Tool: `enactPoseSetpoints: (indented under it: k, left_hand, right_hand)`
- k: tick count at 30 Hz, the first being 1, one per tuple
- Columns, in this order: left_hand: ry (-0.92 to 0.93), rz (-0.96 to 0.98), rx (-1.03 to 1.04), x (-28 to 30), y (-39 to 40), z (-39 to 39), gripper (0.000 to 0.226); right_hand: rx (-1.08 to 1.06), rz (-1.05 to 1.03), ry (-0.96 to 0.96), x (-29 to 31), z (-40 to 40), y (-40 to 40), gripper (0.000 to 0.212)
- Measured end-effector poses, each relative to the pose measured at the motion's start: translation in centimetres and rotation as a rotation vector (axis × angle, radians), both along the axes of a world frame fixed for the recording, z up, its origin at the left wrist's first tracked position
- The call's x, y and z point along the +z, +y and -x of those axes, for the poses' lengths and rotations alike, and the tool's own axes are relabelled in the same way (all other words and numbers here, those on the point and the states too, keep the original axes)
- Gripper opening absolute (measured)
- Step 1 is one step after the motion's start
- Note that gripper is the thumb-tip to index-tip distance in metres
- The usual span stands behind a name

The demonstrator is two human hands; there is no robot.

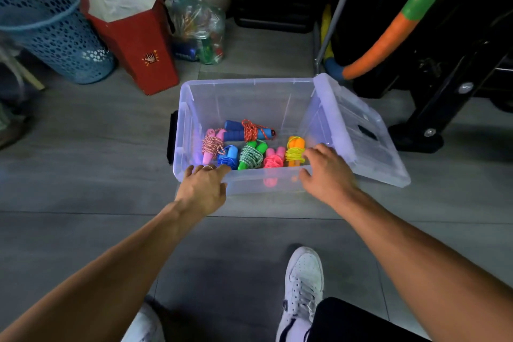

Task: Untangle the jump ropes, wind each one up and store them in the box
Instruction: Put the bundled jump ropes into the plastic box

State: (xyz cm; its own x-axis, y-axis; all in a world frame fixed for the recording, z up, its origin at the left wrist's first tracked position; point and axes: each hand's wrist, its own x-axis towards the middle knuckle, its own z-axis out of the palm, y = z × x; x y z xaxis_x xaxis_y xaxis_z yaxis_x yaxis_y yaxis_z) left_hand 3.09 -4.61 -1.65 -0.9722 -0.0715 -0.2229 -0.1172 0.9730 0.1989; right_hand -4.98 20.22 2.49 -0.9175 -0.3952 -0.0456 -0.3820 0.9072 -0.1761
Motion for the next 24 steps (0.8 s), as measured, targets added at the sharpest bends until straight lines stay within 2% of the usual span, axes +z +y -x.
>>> enactPoseSetpoints:
  k: [2,4,6,9,10,13,16,24]
  left_hand:
    - [0.005,0.008,-0.038,0.0,1.6,0.7,0.047]
    - [0.033,-0.015,-0.064,-0.2,3.5,1.7,0.046]
    - [0.037,-0.029,-0.066,-0.4,5.4,2.8,0.045]
    - [0.042,-0.056,-0.010,-0.8,7.1,3.5,0.045]
    - [0.048,-0.060,0.006,-1.0,7.2,3.6,0.045]
    - [0.030,-0.078,0.029,-1.2,7.0,3.1,0.043]
    - [-0.033,-0.099,0.048,-0.5,7.0,1.2,0.040]
    - [-0.161,-0.208,0.107,1.3,8.0,-9.5,0.042]
  right_hand:
    - [-0.018,0.017,0.169,-0.2,0.2,1.5,0.036]
    - [-0.045,-0.004,0.250,-0.5,0.4,3.1,0.050]
    - [-0.149,-0.023,0.175,-0.7,0.7,4.3,0.066]
    - [-0.356,-0.061,-0.101,-1.1,1.5,5.0,0.081]
    - [-0.352,-0.092,-0.134,-1.2,1.7,5.1,0.081]
    - [-0.327,-0.072,-0.074,-1.1,1.9,5.8,0.064]
    - [-0.250,-0.111,-0.128,-0.1,0.7,6.1,0.055]
    - [-0.088,-0.085,-0.198,4.1,-10.1,6.4,0.053]
